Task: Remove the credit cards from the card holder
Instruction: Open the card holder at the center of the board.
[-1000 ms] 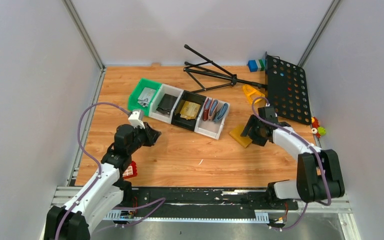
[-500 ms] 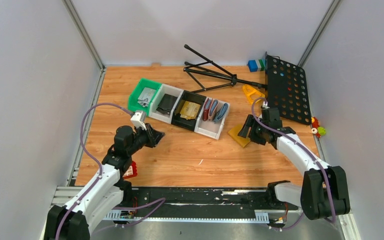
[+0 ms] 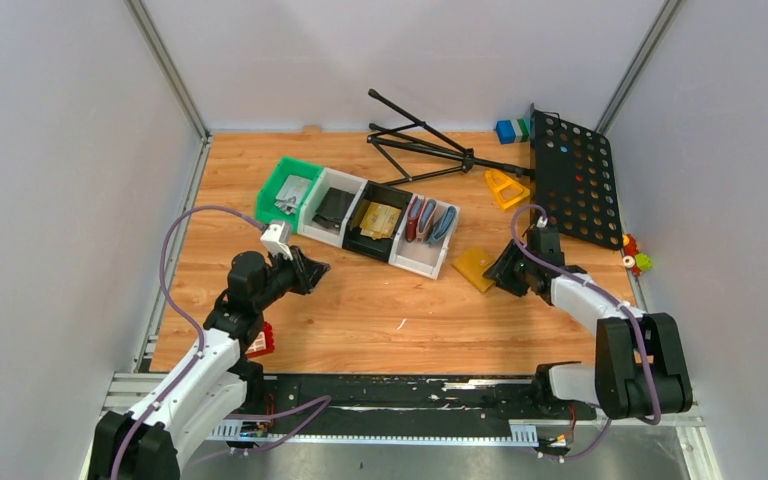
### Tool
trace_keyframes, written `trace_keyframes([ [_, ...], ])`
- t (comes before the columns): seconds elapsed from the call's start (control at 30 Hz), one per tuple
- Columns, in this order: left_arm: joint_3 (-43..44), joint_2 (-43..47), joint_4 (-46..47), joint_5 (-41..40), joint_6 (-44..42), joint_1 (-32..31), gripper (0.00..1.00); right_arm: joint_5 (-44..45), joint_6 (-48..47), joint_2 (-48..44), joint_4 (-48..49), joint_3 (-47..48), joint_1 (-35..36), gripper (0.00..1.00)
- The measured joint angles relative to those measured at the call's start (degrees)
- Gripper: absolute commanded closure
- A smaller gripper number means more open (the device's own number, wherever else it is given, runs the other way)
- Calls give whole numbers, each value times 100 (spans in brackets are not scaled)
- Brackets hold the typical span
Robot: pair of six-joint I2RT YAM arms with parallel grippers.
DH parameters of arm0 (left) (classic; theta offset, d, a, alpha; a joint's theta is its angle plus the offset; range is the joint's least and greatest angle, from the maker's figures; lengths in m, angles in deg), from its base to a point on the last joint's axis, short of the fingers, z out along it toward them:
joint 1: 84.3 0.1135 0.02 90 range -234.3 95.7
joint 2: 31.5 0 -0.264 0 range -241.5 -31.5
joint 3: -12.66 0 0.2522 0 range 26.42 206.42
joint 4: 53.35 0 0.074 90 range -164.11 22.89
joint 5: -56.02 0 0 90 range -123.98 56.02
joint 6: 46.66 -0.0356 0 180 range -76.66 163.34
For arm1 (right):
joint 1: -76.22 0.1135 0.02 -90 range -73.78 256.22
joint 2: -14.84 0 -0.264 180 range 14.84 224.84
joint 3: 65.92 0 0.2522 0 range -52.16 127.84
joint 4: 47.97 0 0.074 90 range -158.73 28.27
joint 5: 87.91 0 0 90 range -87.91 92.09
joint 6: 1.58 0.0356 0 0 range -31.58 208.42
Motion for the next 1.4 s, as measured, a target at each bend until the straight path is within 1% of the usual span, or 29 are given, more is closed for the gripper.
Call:
trace_keyframes([
  [0.03, 0, 0, -2, -7, 0, 0, 80, 13, 59, 22, 61, -26, 0, 86],
  [0.07, 0, 0, -2, -9, -2, 0, 80, 37, 120, 37, 92, -50, 0, 98],
  [0.1, 0, 0, -2, -11, -2, 0, 80, 63, 181, 42, 125, -72, -2, 100],
  [0.3, -20, 0, 0, -31, -17, 0, 79, 74, 271, -15, 319, -74, -66, 100],
  [0.5, -35, 0, 0, -28, -22, 0, 78, 20, -28, -350, 256, -74, -76, 100],
  [0.63, -50, 0, 52, 17, -22, 0, 76, -463, -393, -754, 129, -74, -103, 100],
  [0.83, -173, -55, 422, 393, 101, 0, 70, -1314, -850, -1585, -254, -74, -103, 100],
  [0.9, -236, -125, 595, 575, 208, 0, 60, -1491, -962, -1956, -463, -72, -103, 100],
  [0.97, -289, -181, 695, 734, 315, 0, 48, -1596, -1058, -2273, -682, -57, -103, 100],
  [1.03, -319, -205, 748, 892, 435, 0, 40, -1703, -1132, -2555, -992, 46, -103, 100],
  [1.2, -330, -68, 852, 1283, 802, 0, 28, -2092, -1158, -2924, -1228, 299, -103, 100],
  [1.4, -363, 227, 1180, 1679, 1475, -72, 13, -3213, -782, -3143, -942, 317, -85, 100],
])
